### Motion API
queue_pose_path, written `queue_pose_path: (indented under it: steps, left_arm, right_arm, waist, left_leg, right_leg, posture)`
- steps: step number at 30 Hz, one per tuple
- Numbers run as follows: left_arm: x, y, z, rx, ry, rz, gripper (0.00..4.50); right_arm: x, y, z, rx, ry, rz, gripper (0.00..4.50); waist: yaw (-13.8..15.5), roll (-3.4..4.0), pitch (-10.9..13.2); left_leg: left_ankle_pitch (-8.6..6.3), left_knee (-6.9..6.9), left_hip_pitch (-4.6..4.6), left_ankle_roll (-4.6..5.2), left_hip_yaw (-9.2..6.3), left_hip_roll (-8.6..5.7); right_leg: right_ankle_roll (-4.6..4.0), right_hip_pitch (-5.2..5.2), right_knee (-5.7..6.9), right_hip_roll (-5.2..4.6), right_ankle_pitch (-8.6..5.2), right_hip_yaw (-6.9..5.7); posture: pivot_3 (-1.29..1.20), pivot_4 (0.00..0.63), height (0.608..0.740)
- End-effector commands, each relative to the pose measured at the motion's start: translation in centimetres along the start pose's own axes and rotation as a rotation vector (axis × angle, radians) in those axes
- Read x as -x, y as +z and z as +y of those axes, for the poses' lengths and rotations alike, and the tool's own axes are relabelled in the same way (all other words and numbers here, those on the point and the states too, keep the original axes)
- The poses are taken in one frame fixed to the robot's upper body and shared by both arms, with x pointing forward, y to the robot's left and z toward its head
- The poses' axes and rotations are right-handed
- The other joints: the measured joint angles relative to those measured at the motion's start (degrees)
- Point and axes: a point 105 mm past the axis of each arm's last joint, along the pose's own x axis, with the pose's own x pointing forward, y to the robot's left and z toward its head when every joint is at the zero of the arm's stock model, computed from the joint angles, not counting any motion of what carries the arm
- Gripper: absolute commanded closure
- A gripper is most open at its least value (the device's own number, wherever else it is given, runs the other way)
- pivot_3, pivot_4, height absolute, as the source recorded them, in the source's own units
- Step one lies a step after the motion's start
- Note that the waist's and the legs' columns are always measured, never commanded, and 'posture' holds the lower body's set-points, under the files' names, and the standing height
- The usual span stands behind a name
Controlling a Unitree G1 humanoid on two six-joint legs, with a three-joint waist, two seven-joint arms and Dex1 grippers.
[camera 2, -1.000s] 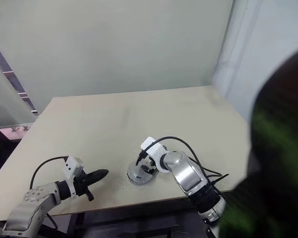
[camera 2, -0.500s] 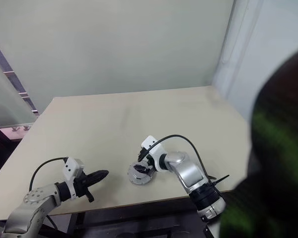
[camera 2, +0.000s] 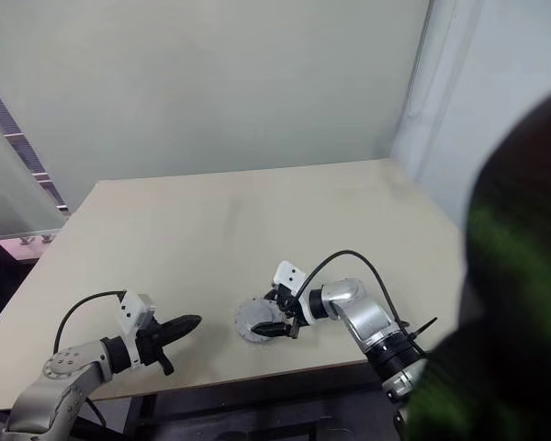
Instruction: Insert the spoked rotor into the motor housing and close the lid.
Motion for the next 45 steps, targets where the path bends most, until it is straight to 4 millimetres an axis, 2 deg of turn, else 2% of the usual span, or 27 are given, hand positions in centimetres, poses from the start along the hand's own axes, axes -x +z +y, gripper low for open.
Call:
queue_pose_path:
  steps: [1, 12, 15, 17, 23, 39, 45]
  left_arm:
    - [0.4, 1.6, -0.2, -0.045, -0.013, -0.035, 4.46]
    - [0.6, 1.7, -0.3, -0.053, -0.019, -0.021, 4.46]
    - [0.4, 1.8, -0.3, -0.055, -0.023, -0.02, 4.5]
    - [0.3, 1.8, -0.3, -0.056, -0.025, -0.021, 4.5]
    - [0.1, 1.8, -0.4, -0.057, -0.034, -0.023, 4.5]
    - [-0.3, 1.6, -0.5, -0.048, -0.047, -0.025, 4.5]
    - [-0.5, 1.4, -0.6, -0.042, -0.048, -0.029, 4.5]
  right_arm:
    - [-0.5, 1.0, -0.3, 0.064, -0.002, -0.016, 0.0]
    - [-1.2, 0.2, -1.7, 0.085, -0.061, 0.002, 0.0]
    - [-1.1, 0.1, -2.0, 0.081, -0.074, 0.006, 0.65]
    - [-1.0, 0.1, -2.1, 0.075, -0.086, 0.006, 1.27]
    - [-1.1, 0.8, -2.3, -0.007, -0.133, -0.007, 1.28]
    - [-1.5, -1.2, -1.5, 0.047, -0.189, 0.214, 1.28]
    - [-1.7, -1.3, -1.5, -0.045, -0.222, 0.213, 1.28]
  waist:
    - [0.0, 0.0, 0.0]
    - [0.01, 0.01, 0.0]
    - [0.01, 0.0, 0.0]
    - [0.03, 0.01, 0.0]
    - [0.01, 0.01, 0.0]
    - [0.07, 0.02, 0.0]
    - [0.06, 0.01, -0.01]
  left_leg:
    - [0.0, 0.0, 0.0, 0.0, 0.0, 0.0]
    - [0.0, 0.02, 0.02, 0.0, 0.0, -0.02]
    - [0.0, 0.02, 0.04, 0.0, -0.01, -0.02]
    - [0.0, 0.02, 0.05, 0.0, -0.01, -0.02]
    - [0.0, 0.04, 0.07, 0.0, 0.0, -0.02]
    - [0.0, 0.04, 0.07, 0.0, -0.01, -0.04]
    - [0.0, 0.06, 0.13, 0.0, -0.01, -0.03]
  right_leg:
    - [0.0, 0.0, 0.0, 0.0, 0.0, 0.0]
    - [0.0, 0.03, 0.01, 0.0, 0.0, 0.03]
    - [-0.01, 0.03, 0.02, 0.0, 0.01, 0.03]
    - [-0.01, 0.04, 0.03, 0.0, 0.01, 0.03]
    - [-0.01, 0.06, 0.05, 0.01, 0.01, 0.05]
    - [-0.01, 0.07, 0.04, 0.01, 0.01, 0.06]
    - [-0.02, 0.14, 0.05, 0.01, 0.01, 0.05]
  posture:
    - [0.0, 0.0, 0.74]
    - [0.0, 0.0, 0.74]
    - [0.0, 0.0, 0.74]
    - [0.0, 0.0, 0.74]
    - [0.0, 0.0, 0.74]
    - [0.0, 0.0, 0.74]
    - [0.0, 0.0, 0.74]
